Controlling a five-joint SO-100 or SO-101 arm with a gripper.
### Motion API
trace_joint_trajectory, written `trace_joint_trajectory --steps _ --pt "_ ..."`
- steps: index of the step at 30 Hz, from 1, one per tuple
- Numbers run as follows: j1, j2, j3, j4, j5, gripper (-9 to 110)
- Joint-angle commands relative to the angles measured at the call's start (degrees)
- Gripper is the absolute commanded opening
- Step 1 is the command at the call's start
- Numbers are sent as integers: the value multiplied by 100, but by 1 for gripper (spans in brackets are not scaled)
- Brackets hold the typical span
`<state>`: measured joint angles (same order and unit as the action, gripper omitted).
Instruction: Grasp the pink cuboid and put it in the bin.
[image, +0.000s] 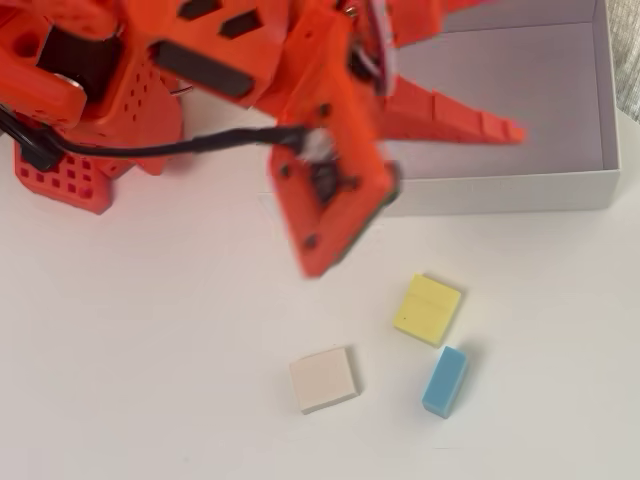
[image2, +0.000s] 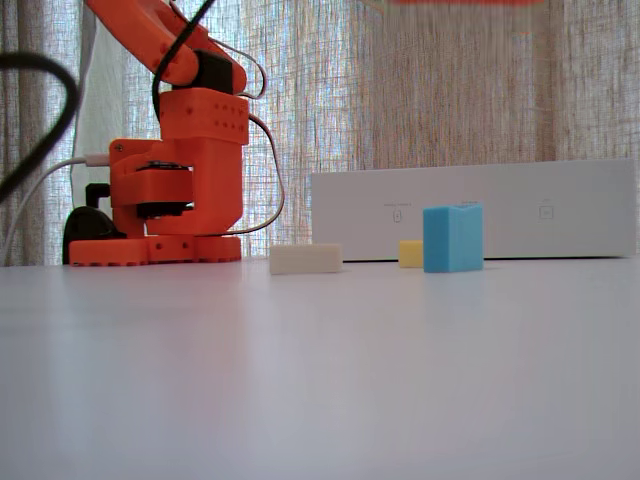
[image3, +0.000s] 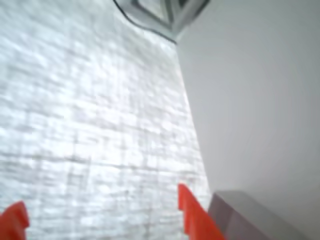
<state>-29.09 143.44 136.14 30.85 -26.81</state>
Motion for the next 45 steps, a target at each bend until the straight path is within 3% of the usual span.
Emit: trace_joint_trajectory --steps 1,7,14,18,28,30,45 --pt "729 545 -53 -413 431 38" --pt "2162 1811 835 308 1345 38" --pt "3085 3428 2391 1969 1485 37" --pt "3287 3937 2786 2883 1433 19" --pt "3243 4614 3155 4588 1336 -2" --pt "3234 4614 3208 4570 1310 -8" --pt "3252 4614 3261 4544 1318 -8"
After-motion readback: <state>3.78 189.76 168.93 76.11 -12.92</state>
